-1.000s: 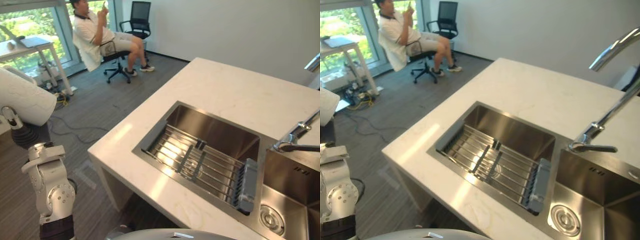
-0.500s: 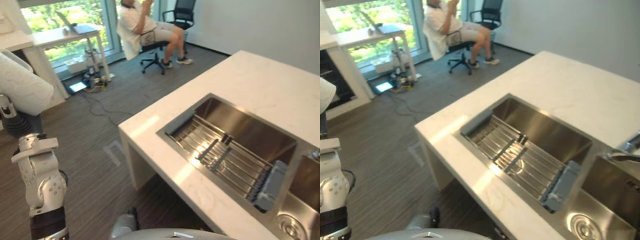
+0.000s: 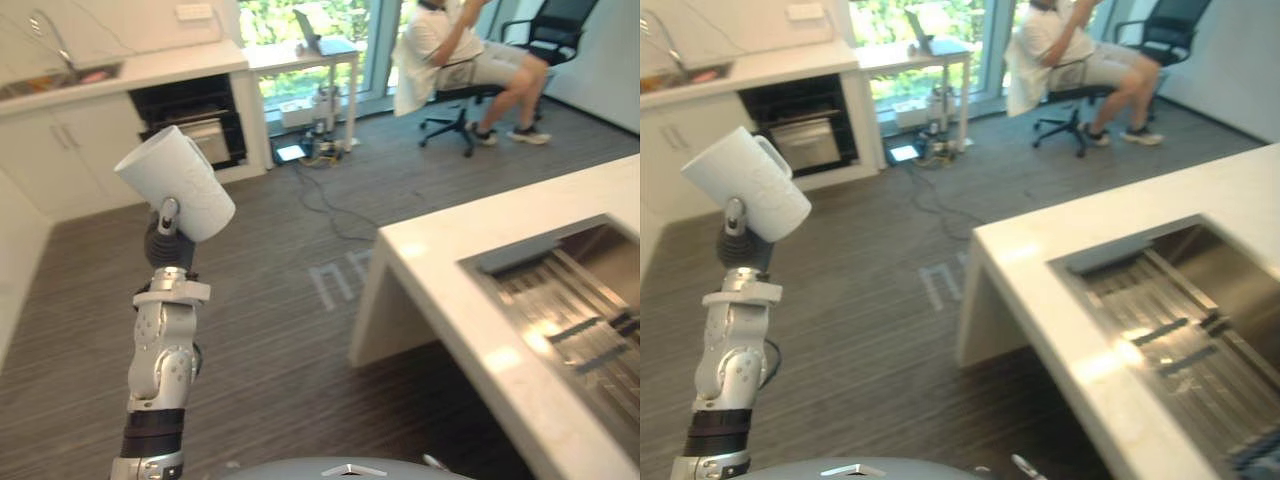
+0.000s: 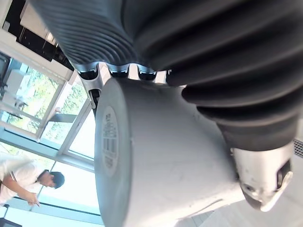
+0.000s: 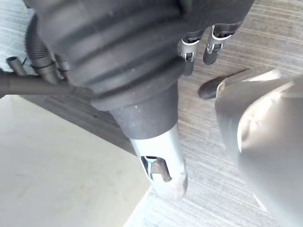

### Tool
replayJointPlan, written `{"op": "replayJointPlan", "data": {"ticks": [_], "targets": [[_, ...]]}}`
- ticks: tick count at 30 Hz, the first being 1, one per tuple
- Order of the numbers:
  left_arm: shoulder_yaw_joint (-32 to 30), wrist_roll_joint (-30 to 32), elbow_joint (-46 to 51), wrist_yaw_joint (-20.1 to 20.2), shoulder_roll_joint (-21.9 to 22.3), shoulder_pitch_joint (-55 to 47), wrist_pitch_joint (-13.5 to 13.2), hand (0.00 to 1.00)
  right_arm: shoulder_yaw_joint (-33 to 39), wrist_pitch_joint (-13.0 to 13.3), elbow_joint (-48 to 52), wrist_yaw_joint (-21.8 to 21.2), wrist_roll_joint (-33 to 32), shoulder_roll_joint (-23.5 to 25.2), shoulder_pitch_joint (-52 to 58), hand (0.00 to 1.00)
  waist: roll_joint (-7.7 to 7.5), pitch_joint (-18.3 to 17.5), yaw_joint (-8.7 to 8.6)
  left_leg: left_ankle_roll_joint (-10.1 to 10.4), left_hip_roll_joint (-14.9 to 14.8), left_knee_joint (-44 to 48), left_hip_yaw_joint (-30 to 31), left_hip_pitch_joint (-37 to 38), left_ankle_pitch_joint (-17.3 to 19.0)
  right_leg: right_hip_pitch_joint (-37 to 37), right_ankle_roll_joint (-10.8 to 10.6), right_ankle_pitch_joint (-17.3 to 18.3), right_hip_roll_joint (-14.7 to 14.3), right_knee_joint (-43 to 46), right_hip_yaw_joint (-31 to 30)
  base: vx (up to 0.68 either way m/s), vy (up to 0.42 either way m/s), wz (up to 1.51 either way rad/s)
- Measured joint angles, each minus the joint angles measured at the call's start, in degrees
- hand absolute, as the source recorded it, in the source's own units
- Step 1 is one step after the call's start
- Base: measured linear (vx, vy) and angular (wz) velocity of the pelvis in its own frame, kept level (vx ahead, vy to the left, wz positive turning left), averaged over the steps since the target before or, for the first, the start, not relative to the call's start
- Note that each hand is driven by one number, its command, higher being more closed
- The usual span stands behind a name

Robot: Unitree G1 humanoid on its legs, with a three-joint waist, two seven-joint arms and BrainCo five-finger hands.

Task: Walk over to the sink, pick up the cup, carry it to the dishwasher, place the cup inside the dishwasher, then close the dishwasher door

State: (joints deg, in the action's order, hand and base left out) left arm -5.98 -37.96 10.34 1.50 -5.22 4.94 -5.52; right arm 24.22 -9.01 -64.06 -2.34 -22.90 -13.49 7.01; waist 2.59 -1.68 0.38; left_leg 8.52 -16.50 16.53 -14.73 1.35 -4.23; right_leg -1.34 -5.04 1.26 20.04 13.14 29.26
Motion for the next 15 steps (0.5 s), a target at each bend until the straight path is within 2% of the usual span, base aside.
{"op": "replayJointPlan", "data": {"ticks": [1, 2, 4, 6, 7, 8, 9, 10, 11, 12, 13, 14, 15], "targets": [[0.3, 0.0, 0.1, 0.0, -0.8, 0.2, 0.2, 1.0, 1.0, -0.4, -1.3, -0.1, 0.5, 0.6, -0.1, 0.0, 0.38, -0.3, -0.35, 1.4, 0.9, -4.4, -1.2, 1.0, 1.0, 0.3, 1.1, -2.2, 0.0, -2.4, 1.6, -0.1, 0.483, 0.69], [0.5, -0.1, 0.0, 0.0, -1.9, 1.0, 0.5, 1.0, 2.0, -0.9, -2.3, -0.1, 0.8, 2.2, -0.6, 0.0, 0.39, -0.2, -0.41, 2.2, 1.8, -9.1, -1.8, 2.4, 1.6, 1.0, 1.0, -4.1, 0.2, -4.1, 3.5, -0.06, 0.339, 0.71], [2.1, -0.2, -0.8, 0.1, -4.1, 1.7, 2.0, 1.0, 3.8, -1.2, -2.4, 0.2, 0.9, 5.5, -0.6, 0.0, 0.23, 0.5, -0.32, 4.3, 2.7, -16.9, -1.4, 3.9, 3.4, 1.5, -1.1, -5.8, 0.7, -4.0, 6.1, -0.1, 0.374, 0.83], [4.0, -0.2, -2.5, 0.2, -5.4, 0.6, 3.8, 1.0, 4.3, -1.4, -2.7, 1.5, 1.8, 6.5, -1.0, 0.0, -2.08, 2.0, 0.13, 3.1, 5.4, -18.5, -0.3, 4.4, 3.1, 2.4, -2.1, -7.3, 3.3, -3.2, 5.8, -0.19, 0.309, 0.71], [5.9, -0.2, -3.5, 0.7, -5.4, -1.3, 5.3, 1.0, 6.5, -2.1, -2.4, 1.6, 0.5, 7.6, -0.4, 0.0, -2.85, 2.7, 0.78, 1.6, 7.4, -18.1, 2.5, 3.7, 3.4, 3.4, -1.0, -7.8, 5.0, -1.7, 1.8, -0.17, 0.169, 0.65], [6.4, -0.2, -3.6, 0.8, -5.4, -1.7, 5.5, 1.0, 6.8, -2.2, -2.3, 1.6, 0.2, 7.9, -0.2, 0.0, -3.04, 2.7, 0.84, 1.4, 7.6, -17.8, 3.2, 3.4, 3.4, 3.5, -0.5, -7.9, 5.1, -1.2, -0.1, -0.17, 0.125, 1.12], [9.6, -0.3, -3.7, 2.2, -4.7, -2.7, 5.6, 1.0, 7.4, -1.4, -1.3, 1.6, -1.0, 8.8, 1.4, 0.0, -2.81, 2.7, 0.93, 0.7, 8.0, -16.5, 7.1, 1.5, 4.2, 2.9, 5.2, -6.7, 4.4, 2.1, -8.9, -0.13, 0.05, 1.68], [13.3, -0.8, -3.8, 3.8, -4.7, -2.7, 5.6, 1.0, 5.7, -1.2, -0.1, 1.7, -2.3, 9.7, 2.5, 0.0, -2.4, 2.5, 0.06, 0.7, 7.5, -16.8, 12.8, -1.0, 3.5, 3.0, 5.7, 1.9, -1.9, 3.8, -22.0, -0.12, -0.013, 2.06], [14.7, -0.8, -3.8, 4.9, -4.5, -2.5, 5.5, 1.0, 4.1, -1.1, 0.0, 1.7, -2.9, 10.4, 2.6, 0.0, -2.6, 2.5, -0.38, 0.8, 7.5, -17.7, 14.7, -2.1, 3.6, 3.9, 5.7, 6.4, -5.6, 2.5, -26.5, -0.07, -0.093, 2.41], [16.6, -0.8, -3.7, 6.4, -4.0, -1.4, 5.4, 1.0, -0.4, -0.6, 0.2, 1.8, -4.5, 12.2, 2.4, 0.0, -6.47, 2.5, -0.94, -1.6, 9.4, -13.1, 13.6, -5.0, 4.3, 5.0, 6.6, 13.7, -8.4, -1.6, -32.3, 0.01, -0.089, 2.62], [19.0, -0.7, -5.1, 7.0, -0.5, -0.3, 5.3, 1.0, -4.2, -0.1, 0.9, 2.0, -6.6, 10.9, 1.6, 0.0, -5.52, 4.1, -2.12, -0.3, 9.6, -3.1, 13.2, -9.1, 6.3, 8.4, -1.0, 14.3, -9.5, -0.8, -32.3, 0.03, -0.062, 2.37], [20.9, -0.5, -5.6, 7.0, 0.9, -0.6, 5.4, 1.0, -5.3, 0.3, 0.8, 2.6, -7.5, 10.5, 1.6, 0.0, -5.19, 4.3, -1.34, -0.7, 10.2, -2.2, 13.8, -8.9, 6.6, 8.9, -1.6, 14.3, -9.0, 0.3, -31.3, 0.03, -0.011, 1.6], [23.7, 0.0, -5.5, 7.0, 2.0, -1.5, 5.4, 1.0, -6.7, 0.4, 0.4, 3.6, -8.3, 9.2, 1.6, 0.0, -4.35, 4.0, 0.74, -0.8, 10.5, -3.2, 15.0, -8.1, 6.0, 10.0, -1.5, 13.6, -9.0, 0.9, -30.7, 0.01, 0.007, 0.68]]}}
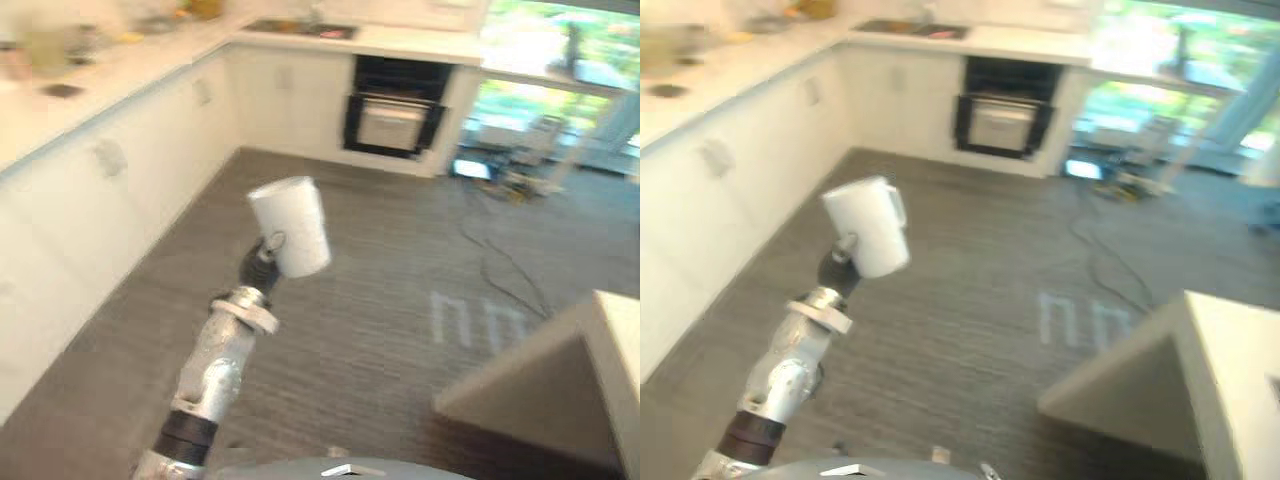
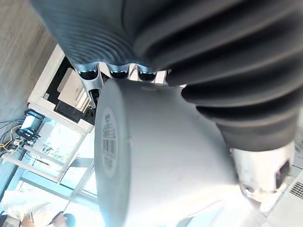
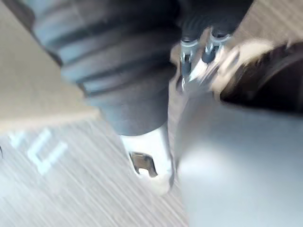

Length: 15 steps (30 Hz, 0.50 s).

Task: Walk over to the sink, pick up the cup, carry it to the dishwasher, place the cup inside the dishwasher, then close the dishwasher door

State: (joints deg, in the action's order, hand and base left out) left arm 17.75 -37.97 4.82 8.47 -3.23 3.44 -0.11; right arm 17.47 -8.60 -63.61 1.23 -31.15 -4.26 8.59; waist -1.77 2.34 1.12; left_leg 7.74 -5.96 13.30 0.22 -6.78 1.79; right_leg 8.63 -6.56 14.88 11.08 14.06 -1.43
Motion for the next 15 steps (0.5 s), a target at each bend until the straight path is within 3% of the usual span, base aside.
{"op": "replayJointPlan", "data": {"ticks": [3, 7, 8, 12, 15], "targets": [[-0.5, 0.1, 1.4, 0.1, -0.4, 0.2, -0.6, 1.0, -5.3, 1.6, -0.2, -0.4, 0.1, -0.9, -3.3, 0.0, 1.05, -0.9, 0.82, 0.7, -1.6, -5.0, -0.2, 0.8, -2.5, 0.6, -0.9, -2.2, -1.5, -1.2, 1.7, -0.02, -0.017, 0.25], [-2.4, 0.1, 1.5, -1.6, -1.5, 0.6, -1.2, 1.0, -9.5, 2.2, -0.2, -3.8, 0.1, -1.3, -5.3, 0.0, 1.64, -2.0, 1.01, 0.8, -4.4, -17.5, -1.4, 6.0, -9.7, -0.3, -0.8, -5.3, -3.7, -3.0, 1.4, -0.03, -0.025, -0.06], [-2.6, 0.1, 1.0, -2.4, -2.6, 0.7, -1.2, 1.0, -10.6, 2.3, -0.4, -4.5, 0.1, -1.7, -5.4, 0.0, 1.1, -1.8, 0.82, 1.4, -5.0, -18.3, -1.7, 6.0, -11.9, -0.3, -0.8, -5.3, -4.2, -3.6, 1.6, -0.04, -0.014, -0.09], [-5.7, 0.6, -2.3, -4.3, -5.2, 0.7, -1.2, 1.0, -12.8, 3.2, -0.4, -7.4, 0.0, -1.5, -5.4, 0.0, -0.4, -1.6, 0.21, 2.1, -5.0, -18.3, -1.6, 5.0, -12.7, -0.1, -1.2, -5.5, -4.3, -7.5, 2.1, -0.08, -0.021, -0.09], [-7.0, 1.1, -3.2, -4.7, -5.3, 0.7, -1.2, 1.0, -12.8, 3.0, -0.5, -8.9, 0.0, -2.9, -4.4, 0.0, 0.68, -1.1, -0.29, 2.1, -5.1, -18.3, -1.6, 5.0, -12.9, 0.0, -1.2, -5.1, -4.5, -7.8, 2.5, -0.13, -0.003, 0.05]]}}
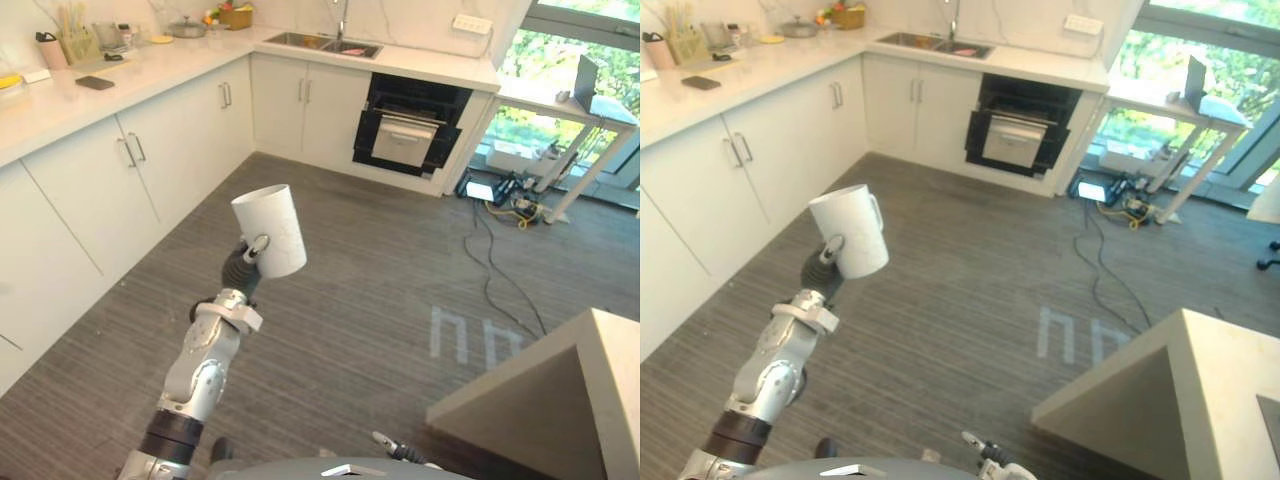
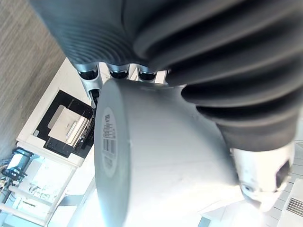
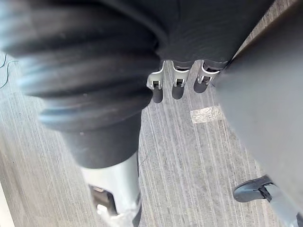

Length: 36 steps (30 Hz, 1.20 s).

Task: Walk over to the sink, pick up the cup, carry it to the dishwasher, place the cup inside the dishwasher, then close the dishwasher door

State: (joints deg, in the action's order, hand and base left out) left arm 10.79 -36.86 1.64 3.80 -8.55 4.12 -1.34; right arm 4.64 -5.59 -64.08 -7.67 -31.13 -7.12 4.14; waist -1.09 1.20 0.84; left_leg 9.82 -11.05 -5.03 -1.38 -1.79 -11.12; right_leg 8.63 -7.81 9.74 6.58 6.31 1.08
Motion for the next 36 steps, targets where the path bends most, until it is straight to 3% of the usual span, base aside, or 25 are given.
{"op": "replayJointPlan", "data": {"ticks": [4, 12, 13, 24, 28, 30, 31, 32, 33, 34, 35, 36], "targets": [[-4.3, 0.8, 0.0, -1.9, -0.1, 0.0, -0.8, 1.0, 0.3, -0.8, -0.1, -1.0, -0.7, -0.5, 0.6, 0.0, 0.59, -0.1, -0.87, -0.1, 0.3, 0.0, -0.5, 0.1, -0.1, -0.1, -0.7, 0.1, 0.1, -0.1, -0.3, -0.05, -0.007, -0.02], [-8.3, 1.1, -4.7, -5.1, -0.7, -0.6, -3.8, 1.0, 5.1, -0.9, -0.5, -0.9, -1.2, 0.5, 1.2, 0.0, -0.57, -0.1, -1.3, -0.3, 0.6, 0.0, -5.1, 2.0, 0.1, -0.6, -1.0, -0.9, 1.1, -0.8, -4.2, 0.04, -0.009, -0.23], [-8.5, 14.6, -2.1, -13.5, 4.7, -0.6, -7.9, 1.0, 10.0, 0.8, 0.2, -2.3, -2.8, 2.2, 4.8, 0.0, -0.72, -2.4, -2.83, -0.4, -0.6, 0.0, -11.1, 2.6, 0.4, -6.2, -2.2, -3.1, 0.5, 1.6, -11.4, 0.02, -0.006, -0.15], [-9.8, 14.4, -1.7, -11.9, 5.2, -4.4, -8.7, 1.0, 10.2, 1.0, 0.3, -2.3, -2.1, 2.2, 6.1, 0.0, 0.21, -2.7, -2.46, -0.5, -0.5, 0.0, -10.9, 2.8, 0.7, -5.1, -1.3, -2.8, 0.9, 0.3, -8.8, 0.0, -0.006, 0.02], [-11.1, 9.3, -1.6, -10.4, 5.3, -7.1, -8.6, 1.0, 15.0, 0.6, -0.1, -1.9, -0.4, 2.6, 6.2, 0.0, -0.31, -3.4, -1.29, -0.5, 0.0, 0.1, -10.2, 2.8, 1.2, -4.9, -0.2, -2.2, 1.8, 0.9, -5.7, 0.03, -0.025, 0.11], [-10.4, 7.7, -0.4, -9.1, 5.4, -8.1, -8.4, 1.0, 17.7, 0.0, -0.5, -1.8, 0.1, 2.8, 6.1, 0.0, -2.21, -3.2, -1.28, -1.7, 2.5, 1.1, -9.4, 2.5, 2.0, -5.4, 0.4, 0.2, 4.9, 3.7, -3.9, 0.08, 0.05, 0.41], [-8.1, 7.5, 0.6, -8.1, 5.3, -8.3, -7.9, 1.0, 18.0, 0.2, -0.4, -1.8, 0.1, 2.8, 6.6, 0.0, -2.86, -3.4, -1.17, -3.2, 5.8, 5.9, -9.4, 1.7, 5.2, -4.7, 0.4, 0.9, 7.6, 6.3, -3.1, 0.14, 0.091, 0.42], [-6.3, 7.5, 2.1, -6.9, 6.0, -8.3, -7.4, 1.0, 17.7, 1.2, 0.5, -1.0, 0.0, 2.5, 6.4, 0.0, -2.57, -2.4, -0.8, -4.0, 6.7, 7.3, -8.2, 1.8, 7.7, -7.1, 1.2, 0.9, 8.6, 15.6, -0.9, 0.11, 0.085, 0.43], [-5.5, 7.7, 2.4, -6.4, 6.4, -8.2, -7.2, 1.0, 17.0, 1.8, 1.2, -0.7, -0.1, 2.1, 6.4, 0.0, -1.83, -2.4, -0.94, -4.3, 6.6, 8.1, -7.9, 2.0, 8.3, -9.7, 3.3, -0.5, 8.7, 22.0, 0.2, 0.06, 0.063, 0.38], [-4.0, 7.7, 3.4, -5.9, 6.6, -8.0, -6.4, 1.0, 15.1, 2.2, 2.9, -0.2, -0.2, 1.8, 6.6, 0.0, -1.6, -2.0, -1.05, -4.9, 6.4, 9.4, -7.3, 3.1, 10.2, -14.6, 9.2, -5.6, 9.3, 33.1, 1.5, 0.03, 0.106, 0.28], [-3.2, 7.8, 5.0, -5.8, 6.6, -8.0, -5.7, 1.0, 13.1, 3.2, 4.0, 0.9, -0.8, 2.0, 6.7, 0.0, -1.14, -1.2, -1.07, -5.5, 6.1, 10.0, -7.0, 5.0, 11.8, -18.2, 8.4, -11.2, 9.9, 41.2, 1.2, 0.05, 0.1, 0.18], [-3.3, 7.8, 6.0, -5.8, 6.7, -8.0, -5.5, 1.0, 12.3, 3.4, 4.7, 1.0, -1.1, 2.1, 6.4, 0.0, -1.46, -1.2, -1.02, -5.7, 5.8, 10.2, -6.8, 5.9, 12.0, -19.5, 6.6, -10.2, 9.6, 43.6, 1.4, 0.08, 0.052, 0.01]]}}
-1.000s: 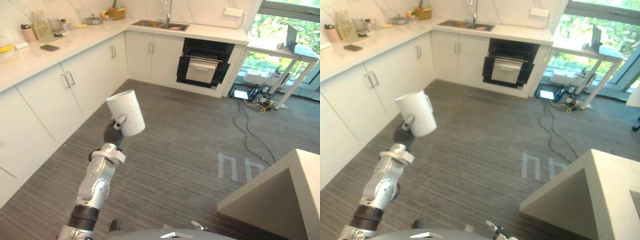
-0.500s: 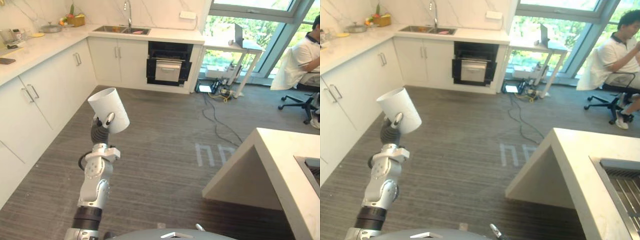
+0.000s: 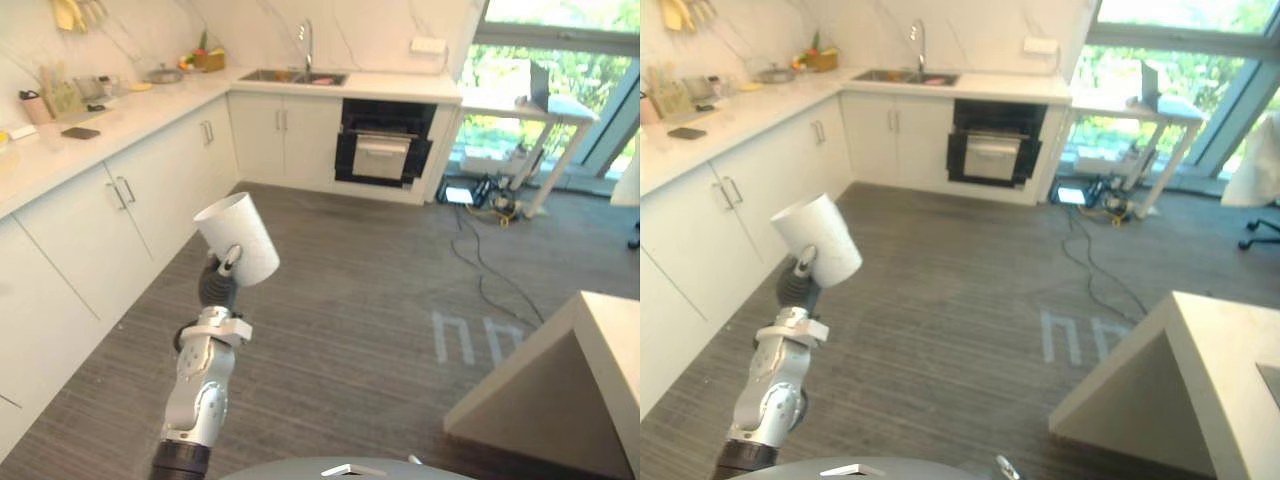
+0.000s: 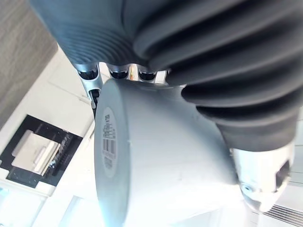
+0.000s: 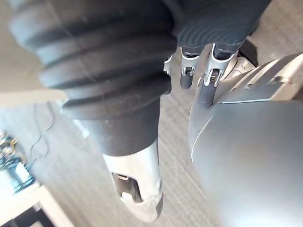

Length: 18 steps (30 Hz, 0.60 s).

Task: Walk over to the sink, pick up the cup, carry it to the dishwasher, place the cup inside the dishwasher, then close the dishwasher door

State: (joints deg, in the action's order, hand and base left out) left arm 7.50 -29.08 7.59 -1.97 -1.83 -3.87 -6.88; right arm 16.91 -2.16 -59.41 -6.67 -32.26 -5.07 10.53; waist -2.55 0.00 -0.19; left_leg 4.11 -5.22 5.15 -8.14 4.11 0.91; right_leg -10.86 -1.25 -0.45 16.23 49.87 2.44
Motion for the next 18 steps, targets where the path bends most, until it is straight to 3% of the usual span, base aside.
{"op": "replayJointPlan", "data": {"ticks": [1, 2, 3, 4, 5, 6, 7, 8, 9, 10, 11, 12, 13, 14, 15, 16, 17, 18], "targets": [[-0.9, 0.0, 2.0, 0.4, -0.6, 0.2, 0.1, 1.0, -1.7, 0.4, 1.1, 0.2, -0.1, 1.3, -0.4, 0.0, -0.99, 0.3, -0.3, -0.4, -0.7, 0.3, 0.0, 1.2, 0.9, -1.7, -1.3, 6.3, -1.4, 0.8, 2.1, 0.08, -0.017, 0.1], [-1.0, 0.0, 3.9, 0.9, -1.7, 0.8, 0.1, 1.0, -3.4, 0.8, 2.9, 0.5, -0.1, 2.9, -0.3, 0.0, -1.96, 0.8, -0.4, -0.3, -1.6, 0.8, 0.0, 0.9, 1.5, -2.9, -2.8, 9.8, -3.5, -4.1, 6.0, 0.07, -0.02, 0.15], [-0.6, 0.0, 4.7, 1.4, -2.3, 1.0, 0.1, 1.0, -3.6, 0.8, 3.5, 0.5, -0.2, 3.8, -0.3, 0.0, -2.19, 1.0, -0.31, -0.3, -1.9, 0.7, 0.0, 0.6, 1.6, -2.9, -3.4, 10.1, -4.7, -9.0, 7.9, 0.09, -0.075, 0.24], [-0.2, 0.0, 6.5, 2.6, -3.1, 1.0, 0.3, 1.0, -3.9, 1.4, 5.1, 1.1, -0.2, 4.5, -0.2, 0.0, -2.49, 1.0, -0.27, -0.3, -2.0, -0.4, -0.2, 0.2, 1.8, -1.5, -4.4, 9.3, -7.3, -22.7, 9.9, 0.17, -0.081, 0.25], [-0.3, 0.0, 8.6, 3.7, -4.0, 1.1, 1.0, 1.0, -6.0, 2.1, 6.1, 1.8, -0.3, 5.4, 0.6, 0.0, -4.99, 0.7, -0.53, 0.0, 1.3, -0.8, -0.6, 0.7, 1.7, -0.7, -3.7, 8.2, -7.4, -34.7, 9.2, 0.25, -0.107, 0.38], [-0.4, 0.0, 9.4, 4.1, -3.5, 1.6, 1.1, 1.0, -7.3, 2.2, 7.0, 1.9, -0.7, 5.3, 0.4, 0.0, -5.15, 1.5, -0.87, -0.5, 1.3, 4.5, -0.5, -0.2, 3.3, -0.2, -2.1, 4.4, -7.3, -34.7, 8.9, 0.34, -0.084, 0.37], [0.1, 0.0, 9.9, 4.9, -2.0, 1.5, 1.2, 1.0, -8.2, 2.9, 8.4, 1.9, -1.5, 4.0, 0.6, 0.0, -2.43, 3.7, -0.76, 0.6, 0.2, 7.8, -1.2, 1.0, 7.6, 0.9, -2.5, 3.2, -7.5, -32.8, 8.9, 0.28, -0.067, 0.05], [1.0, 0.0, 10.6, 5.5, -1.4, 0.6, 1.2, 1.0, -9.1, 3.4, 9.2, 1.9, -1.5, 2.9, 0.7, 0.0, -0.8, 4.0, 0.08, 0.9, 0.2, 8.3, -1.6, 2.3, 9.2, 0.7, -2.4, 3.2, -7.3, -29.4, 8.2, 0.21, -0.057, -0.13], [1.2, 0.0, 11.1, 5.9, -1.7, 0.3, 1.2, 1.0, -9.5, 3.5, 9.2, 1.9, -1.5, 2.2, 1.0, 0.0, -0.51, 4.1, -0.15, 1.4, 0.1, 8.6, -1.5, 2.7, 10.2, 0.6, -2.1, 3.2, -7.4, -28.0, 7.8, 0.13, -0.078, -0.08], [1.5, -0.1, 11.7, 6.3, -1.8, 0.2, 1.4, 1.0, -9.6, 3.3, 9.2, 2.0, -1.5, 2.2, 1.5, 0.0, 0.54, 3.1, -0.53, 1.7, -0.4, 8.5, -0.2, 3.1, 11.1, 0.6, 0.1, 4.5, -7.8, -26.3, 8.0, 0.13, -0.098, 0.17], [1.8, -0.1, 12.3, 6.5, -1.6, 0.2, 1.5, 1.0, -9.6, 3.2, 9.2, 2.1, -1.5, 2.0, 1.7, 0.0, 0.9, 2.3, -0.72, 1.8, -0.5, 7.5, 0.7, 3.3, 11.4, 0.6, 0.5, 5.3, -8.3, -26.1, 8.5, 0.23, -0.153, 0.22], [1.8, 0.0, 14.0, 7.1, -1.7, 0.1, 2.2, 1.0, -9.6, 2.9, 9.2, 2.3, -1.5, 1.9, 2.6, 0.0, 0.5, 0.9, -1.0, 1.2, -0.6, 7.0, 2.1, 4.7, 12.6, 1.2, 1.3, 6.9, -8.7, -26.7, 9.9, 0.25, -0.127, 0.2], [1.9, 0.0, 15.4, 7.9, -1.0, 0.2, 2.5, 1.0, -9.3, 3.1, 9.1, 2.4, -1.5, 1.7, 2.7, 0.0, 1.3, 0.9, -1.46, 0.8, -1.1, 20.8, 4.1, 1.9, 14.8, 2.2, 2.5, 8.1, -9.6, -26.8, 11.2, 0.32, -0.139, 0.12], [2.2, 0.1, 15.6, 8.2, -0.4, 0.0, 2.7, 1.0, -9.3, 3.1, 9.5, 2.5, -1.3, 1.1, 3.0, 0.0, 2.36, 1.1, -1.26, 1.2, -1.5, 33.8, 4.7, 0.4, 13.7, 3.8, 3.1, 9.1, -10.9, -26.7, 11.4, 0.36, -0.117, 0.11], [2.5, 0.0, 15.6, 8.4, 0.3, -0.2, 3.3, 1.0, -9.3, 3.1, 10.5, 2.4, -1.2, 0.6, 3.5, 0.0, 4.41, 1.4, -1.3, 2.4, -2.5, 41.5, 4.5, -0.6, 9.7, 5.6, 3.2, 10.4, -12.4, -26.6, 12.4, 0.32, -0.115, 0.06], [2.5, 0.0, 15.6, 8.5, 0.5, -0.2, 3.3, 1.0, -9.4, 3.2, 11.1, 2.4, -1.1, 0.5, 4.2, 0.0, 4.32, 1.0, -1.35, 3.2, -3.5, 43.8, 4.5, -1.7, 7.8, 6.1, 3.1, 11.0, -12.9, -26.6, 13.0, 0.31, -0.154, 0.09], [2.2, 0.0, 15.6, 8.4, 0.8, -0.2, 3.2, 1.0, -9.5, 3.6, 11.2, 2.3, -0.9, 0.3, 4.9, 0.0, 4.4, 0.6, -1.01, 2.4, -4.8, 48.8, 3.8, -4.8, 0.7, 7.3, 3.2, 12.0, -14.0, -27.3, 13.4, 0.22, -0.141, -0.02], [1.6, 0.0, 15.6, 8.3, 0.9, -0.5, 3.1, 1.0, -9.6, 3.6, 11.3, 2.3, -0.6, 0.2, 5.1, 0.0, 4.74, 0.5, -0.58, 0.5, -5.9, 50.9, 2.7, -6.3, -4.2, 8.4, 3.4, 12.1, -14.6, -28.9, 13.2, 0.29, -0.17, -0.32]]}}
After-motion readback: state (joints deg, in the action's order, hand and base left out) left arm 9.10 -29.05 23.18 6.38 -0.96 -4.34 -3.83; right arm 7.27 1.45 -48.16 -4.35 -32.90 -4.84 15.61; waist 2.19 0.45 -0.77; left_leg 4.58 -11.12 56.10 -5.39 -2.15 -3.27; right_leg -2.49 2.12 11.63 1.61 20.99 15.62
